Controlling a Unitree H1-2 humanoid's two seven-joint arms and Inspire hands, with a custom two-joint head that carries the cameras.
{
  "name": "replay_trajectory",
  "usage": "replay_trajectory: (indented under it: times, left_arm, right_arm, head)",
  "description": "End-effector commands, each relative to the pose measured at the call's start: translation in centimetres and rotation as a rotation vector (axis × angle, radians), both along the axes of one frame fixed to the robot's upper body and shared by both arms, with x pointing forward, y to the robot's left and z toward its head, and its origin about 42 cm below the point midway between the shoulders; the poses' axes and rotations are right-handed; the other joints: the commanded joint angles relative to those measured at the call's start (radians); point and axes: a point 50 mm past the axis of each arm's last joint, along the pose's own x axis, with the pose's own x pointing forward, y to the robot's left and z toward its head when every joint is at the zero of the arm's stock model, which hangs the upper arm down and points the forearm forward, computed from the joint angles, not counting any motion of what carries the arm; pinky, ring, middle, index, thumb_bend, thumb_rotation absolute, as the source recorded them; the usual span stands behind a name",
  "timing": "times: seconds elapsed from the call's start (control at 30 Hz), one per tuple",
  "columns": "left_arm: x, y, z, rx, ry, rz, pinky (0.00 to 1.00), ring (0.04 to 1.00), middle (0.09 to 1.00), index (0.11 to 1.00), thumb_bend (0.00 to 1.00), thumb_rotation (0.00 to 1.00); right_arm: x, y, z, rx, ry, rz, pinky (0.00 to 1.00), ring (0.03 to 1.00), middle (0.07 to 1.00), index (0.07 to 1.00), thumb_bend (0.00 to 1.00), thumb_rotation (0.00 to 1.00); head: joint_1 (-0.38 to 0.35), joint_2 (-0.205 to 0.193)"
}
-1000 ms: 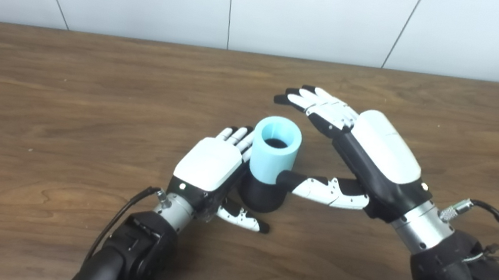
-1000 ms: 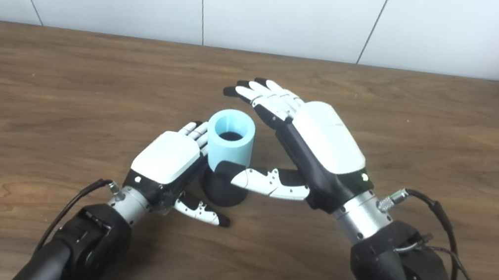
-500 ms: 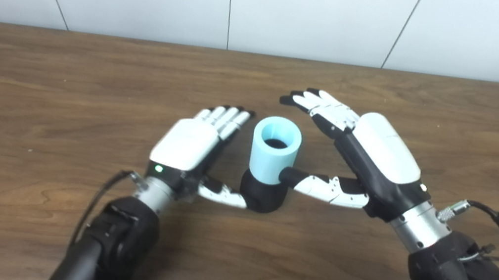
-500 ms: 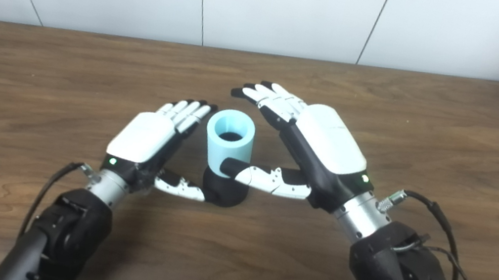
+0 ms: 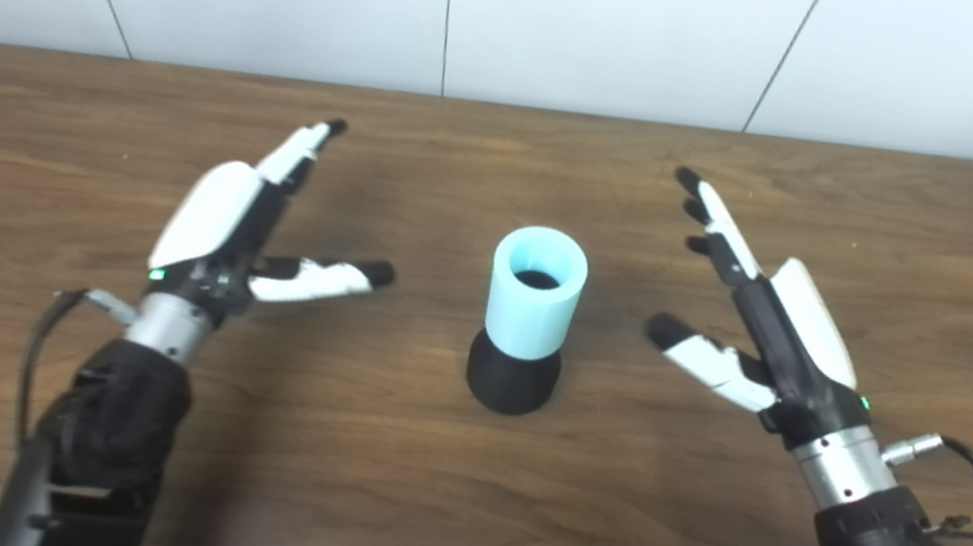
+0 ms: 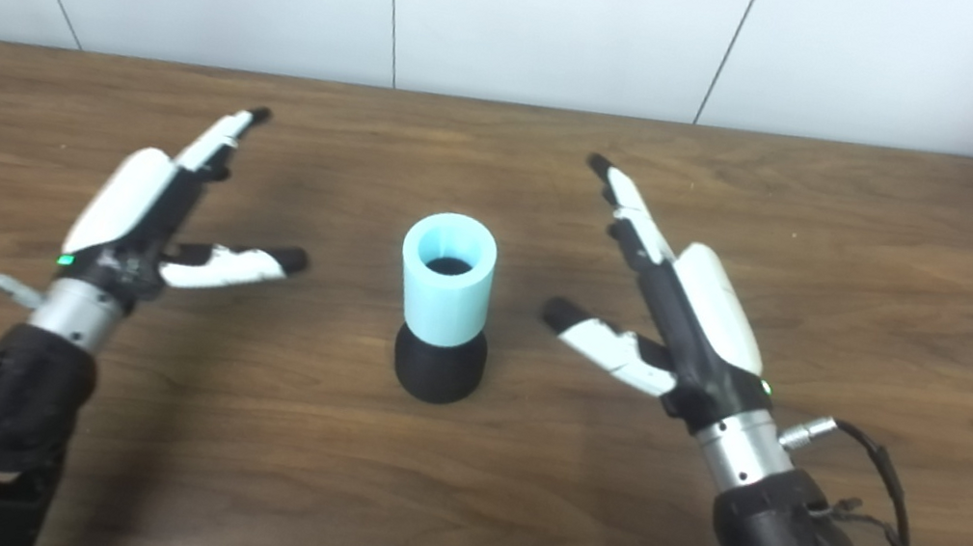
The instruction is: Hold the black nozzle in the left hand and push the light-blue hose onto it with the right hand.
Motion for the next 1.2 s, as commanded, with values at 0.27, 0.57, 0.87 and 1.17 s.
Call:
replay_trajectory:
  times: [0.27, 0.57, 0.87, 1.17]
  left_arm:
    - [-2.6, 2.9, -1.4, -0.340, 0.048, 0.074, 0.92, 0.972, 0.984, 0.977, 0.73, 0.98]
    - [-5.7, 4.9, -5.0, -0.640, 0.104, 0.119, 0.97, 0.976, 0.986, 0.994, 0.65, 1.00]
    - [-8.4, 5.2, -7.1, -0.733, 0.104, 0.172, 0.99, 0.994, 0.997, 0.997, 0.61, 1.00]
    - [-9.5, 4.7, -7.2, -0.735, 0.114, 0.185, 0.99, 0.998, 0.999, 1.000, 0.58, 1.00]
  right_arm:
    - [0.5, 0.8, -3.8, 0.523, 0.077, -0.168, 0.89, 0.952, 0.952, 0.946, 0.70, 1.00]
    - [-0.7, 0.2, -7.3, 0.672, 0.163, -0.205, 0.98, 0.993, 0.988, 0.980, 0.58, 1.00]
    - [-1.9, -0.7, -8.5, 0.661, 0.170, -0.212, 0.99, 1.000, 0.987, 0.967, 0.55, 1.00]
    - [-3.4, -1.4, -8.9, 0.571, 0.150, -0.225, 0.94, 0.985, 0.970, 0.968, 0.63, 1.00]
  head:
    - [-0.018, -0.005]
    - [-0.018, -0.003]
    - [0.004, -0.004]
    - [0.030, 0.008]
